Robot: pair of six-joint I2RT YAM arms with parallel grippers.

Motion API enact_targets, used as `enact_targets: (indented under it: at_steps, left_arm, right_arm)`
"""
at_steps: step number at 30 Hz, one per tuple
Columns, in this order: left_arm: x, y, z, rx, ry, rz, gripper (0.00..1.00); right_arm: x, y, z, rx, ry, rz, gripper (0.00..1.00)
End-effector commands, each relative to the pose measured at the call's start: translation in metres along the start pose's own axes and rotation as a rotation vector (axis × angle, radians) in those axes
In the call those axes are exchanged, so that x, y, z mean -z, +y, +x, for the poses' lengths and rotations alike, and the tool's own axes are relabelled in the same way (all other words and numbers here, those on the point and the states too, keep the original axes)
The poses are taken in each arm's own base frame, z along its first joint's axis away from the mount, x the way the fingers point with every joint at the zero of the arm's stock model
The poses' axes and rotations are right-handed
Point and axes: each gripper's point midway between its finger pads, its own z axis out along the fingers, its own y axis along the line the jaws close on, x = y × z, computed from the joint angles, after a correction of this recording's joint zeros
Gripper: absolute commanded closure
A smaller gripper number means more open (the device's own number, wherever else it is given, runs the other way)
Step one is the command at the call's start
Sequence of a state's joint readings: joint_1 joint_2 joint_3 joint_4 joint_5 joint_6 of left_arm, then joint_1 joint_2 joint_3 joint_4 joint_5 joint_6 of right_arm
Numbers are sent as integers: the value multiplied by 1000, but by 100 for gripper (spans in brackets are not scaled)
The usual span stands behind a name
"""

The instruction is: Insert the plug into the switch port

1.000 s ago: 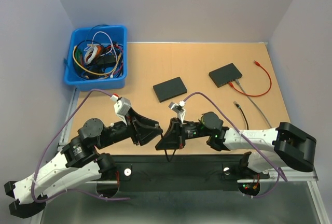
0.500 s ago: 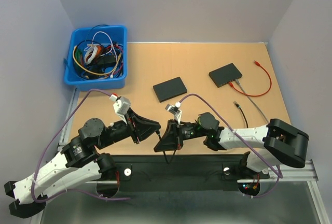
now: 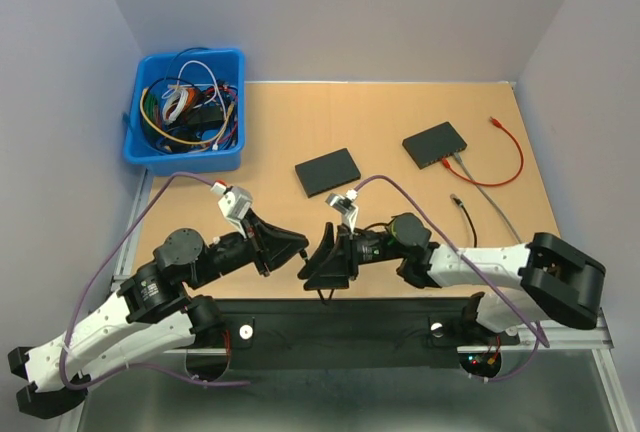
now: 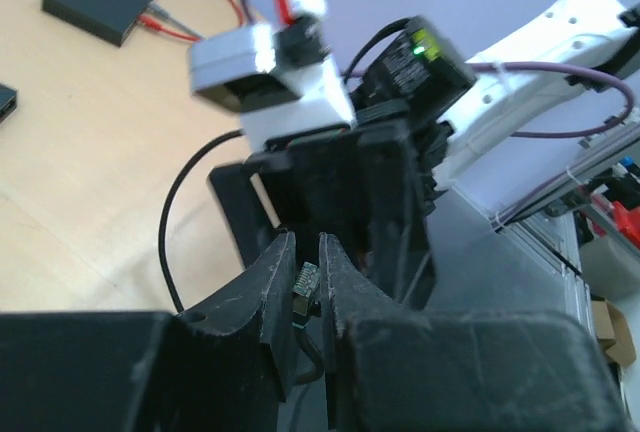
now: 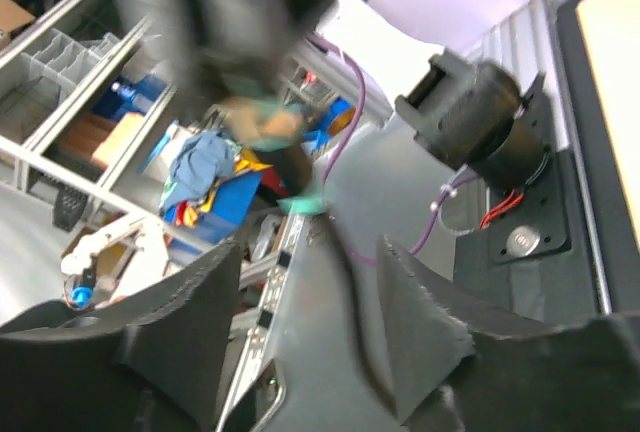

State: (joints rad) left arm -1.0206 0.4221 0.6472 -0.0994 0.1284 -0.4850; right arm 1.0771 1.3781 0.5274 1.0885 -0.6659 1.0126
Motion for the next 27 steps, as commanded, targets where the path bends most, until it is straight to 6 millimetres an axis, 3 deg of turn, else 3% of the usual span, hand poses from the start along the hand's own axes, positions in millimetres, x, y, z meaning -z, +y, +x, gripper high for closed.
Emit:
enact_targets:
  at_steps: [1,2,3,4,7,9,11,14,20,27]
  left_arm:
    - [1,14,-8,51,-26,-107,100]
    - [1,20,-9,69,-30,-147,100]
    - [2,26,-8,95,-31,-187,100]
    - [5,37,-9,145,-37,-268,100]
    - [12,54,-8,222,-37,-401,100]
    - [10,58,-6,301,-41,-443,100]
    - [4,57,-1,348,-33,-441,100]
    - [-8,61,13,395,-6,-444,100]
    - [-21,60,13,424,-49,-397,100]
    - [-28,66,15,428,-63,-414,100]
  right_arm:
    - [9,45,-42,173,-116,-74,36]
    - [11,26,-42,192,-121,34,36]
    - [12,26,-52,228,-140,83,34]
    - [23,6,-56,266,-148,237,34]
    - [44,-6,-78,339,-209,441,34]
    - [75,-27,-87,384,-246,653,40]
    - [92,-31,-102,415,-308,757,46]
    - [102,-35,-106,448,-302,853,50]
    - [95,-45,-91,542,-214,990,52]
    - [73,-43,-72,595,-162,998,50]
